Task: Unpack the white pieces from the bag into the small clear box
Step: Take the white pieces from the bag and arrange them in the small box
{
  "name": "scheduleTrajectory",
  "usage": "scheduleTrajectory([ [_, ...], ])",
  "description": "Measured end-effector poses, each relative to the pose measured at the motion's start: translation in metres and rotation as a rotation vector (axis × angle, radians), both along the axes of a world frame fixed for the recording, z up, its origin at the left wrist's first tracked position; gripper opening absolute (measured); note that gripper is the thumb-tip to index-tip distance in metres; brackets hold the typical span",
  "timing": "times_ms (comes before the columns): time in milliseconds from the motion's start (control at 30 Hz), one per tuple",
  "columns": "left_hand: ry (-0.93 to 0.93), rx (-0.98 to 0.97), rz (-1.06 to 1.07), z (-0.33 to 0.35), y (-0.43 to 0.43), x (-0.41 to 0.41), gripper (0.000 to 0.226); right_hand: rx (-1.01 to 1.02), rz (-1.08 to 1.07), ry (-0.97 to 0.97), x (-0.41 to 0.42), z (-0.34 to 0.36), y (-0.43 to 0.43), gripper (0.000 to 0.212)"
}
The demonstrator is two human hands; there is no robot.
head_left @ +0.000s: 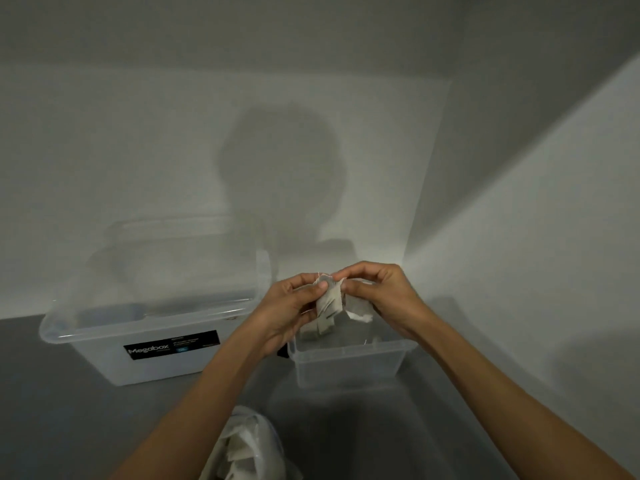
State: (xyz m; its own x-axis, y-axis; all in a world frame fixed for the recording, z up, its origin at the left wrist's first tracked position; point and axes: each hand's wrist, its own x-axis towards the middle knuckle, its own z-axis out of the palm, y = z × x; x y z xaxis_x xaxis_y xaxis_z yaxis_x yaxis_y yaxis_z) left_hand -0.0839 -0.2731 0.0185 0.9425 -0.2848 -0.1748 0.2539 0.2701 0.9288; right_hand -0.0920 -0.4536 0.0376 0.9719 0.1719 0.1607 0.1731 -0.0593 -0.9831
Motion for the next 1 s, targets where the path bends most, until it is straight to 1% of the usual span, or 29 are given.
scheduleTrajectory([
  [67, -0.049, 0.092, 0.08, -0.003, -0.004, 0.013, 0.019, -0.037, 0.008, 0.028, 0.018, 0.001, -0.016, 0.012],
  [100, -0.088, 0.159, 0.124, -0.006, -0.004, 0.02, 0.016, -0.11, 0.017, 0.031, 0.029, 0.001, -0.024, 0.011],
  [133, -0.131, 0.243, 0.158, -0.009, -0.003, 0.027, 0.014, -0.234, 0.027, 0.02, 0.038, 0.001, -0.032, 0.011],
  [200, -0.228, 0.449, 0.176, -0.017, -0.003, 0.04, 0.012, -0.569, 0.046, -0.034, 0.059, -0.002, -0.04, 0.012],
  [267, -0.322, 0.677, 0.14, -0.027, -0.007, 0.051, 0.011, -0.878, 0.093, -0.094, 0.079, -0.014, -0.036, 0.014],
  [300, -0.359, 0.781, 0.112, -0.032, -0.011, 0.056, 0.011, -0.993, 0.121, -0.107, 0.089, -0.024, -0.032, 0.016],
  [400, -0.422, 1.031, 0.039, -0.049, -0.029, 0.071, 0.013, -1.246, 0.158, -0.094, 0.109, -0.059, -0.019, 0.021],
  [467, -0.411, 1.159, 0.038, -0.06, -0.041, 0.081, 0.017, -1.361, 0.168, -0.104, 0.113, -0.072, -0.014, 0.019],
  [567, -0.359, 1.259, 0.038, -0.078, -0.054, 0.091, 0.018, -1.478, 0.179, -0.089, 0.117, -0.085, -0.009, 0.025],
  [633, -0.307, 1.298, 0.047, -0.089, -0.062, 0.095, 0.017, -1.527, 0.193, -0.093, 0.121, -0.092, -0.007, 0.011],
  [733, -0.289, 1.354, 0.043, -0.099, -0.073, 0.099, 0.015, -1.52, 0.198, -0.075, 0.124, -0.1, -0.005, 0.021],
  [833, -0.311, 1.432, -0.011, -0.101, -0.083, 0.097, 0.018, -1.51, 0.189, -0.09, 0.125, -0.104, -0.004, 0.023],
  [1000, -0.355, 1.645, -0.039, -0.103, -0.085, 0.098, 0.019, -1.485, 0.164, -0.083, 0.125, -0.108, -0.008, 0.022],
])
